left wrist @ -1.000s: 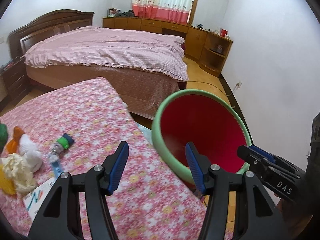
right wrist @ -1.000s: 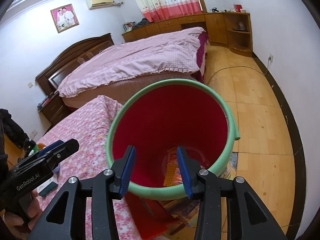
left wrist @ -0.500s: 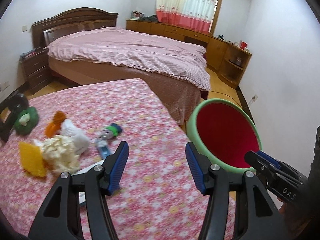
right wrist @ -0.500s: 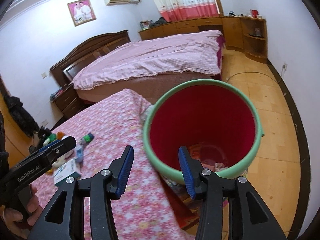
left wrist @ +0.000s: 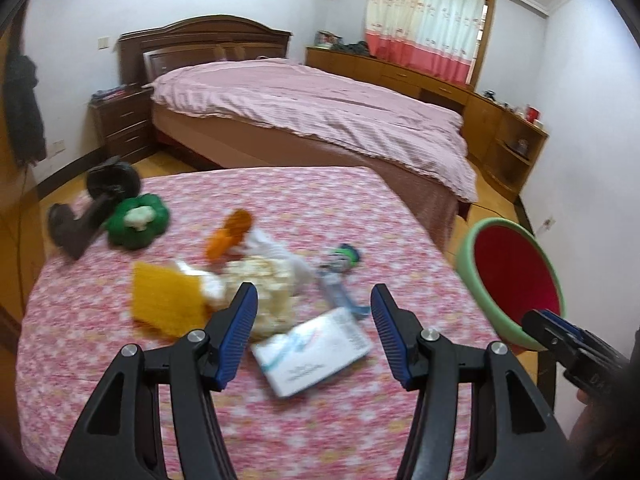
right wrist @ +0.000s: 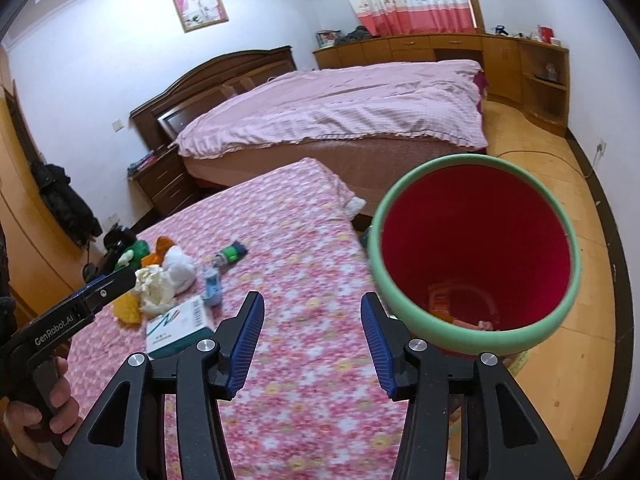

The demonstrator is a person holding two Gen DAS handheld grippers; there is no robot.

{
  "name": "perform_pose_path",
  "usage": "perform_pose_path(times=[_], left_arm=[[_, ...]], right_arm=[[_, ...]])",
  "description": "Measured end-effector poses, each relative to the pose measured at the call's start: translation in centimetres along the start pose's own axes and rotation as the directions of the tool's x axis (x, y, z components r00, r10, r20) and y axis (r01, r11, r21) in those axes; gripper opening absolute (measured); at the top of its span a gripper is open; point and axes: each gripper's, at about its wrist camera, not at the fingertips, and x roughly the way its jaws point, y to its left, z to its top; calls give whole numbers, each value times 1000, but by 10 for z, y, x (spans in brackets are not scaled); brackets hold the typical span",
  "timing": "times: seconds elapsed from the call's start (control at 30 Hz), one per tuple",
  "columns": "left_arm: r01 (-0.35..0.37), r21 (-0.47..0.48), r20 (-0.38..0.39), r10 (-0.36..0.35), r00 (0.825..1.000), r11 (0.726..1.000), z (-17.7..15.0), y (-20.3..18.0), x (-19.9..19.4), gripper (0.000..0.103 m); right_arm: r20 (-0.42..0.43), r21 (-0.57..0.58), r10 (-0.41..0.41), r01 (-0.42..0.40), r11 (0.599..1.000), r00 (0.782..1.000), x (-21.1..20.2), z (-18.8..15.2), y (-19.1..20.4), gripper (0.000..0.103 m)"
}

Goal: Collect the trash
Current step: 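Move both open tools back over the remaining items on the bed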

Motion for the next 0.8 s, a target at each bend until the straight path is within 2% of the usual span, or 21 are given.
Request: perform_pose_path(times=[0.4,0.57,0.8], left_arm=[[-148,-60,-29,146,989,987,-1,84,15,59],[-147,-94,-83,139,987,985,-4,110,31,59],[-159,-123,-141,141,980,980,-9,132,60,59]], right_arm=[[-57,-47,15,-17,999,998,26,-5,33,53],[-81,-58,8,-13,998,997,39,-7,43,60],[-115,-73,4,-12,997,993,58,-6,54,60]])
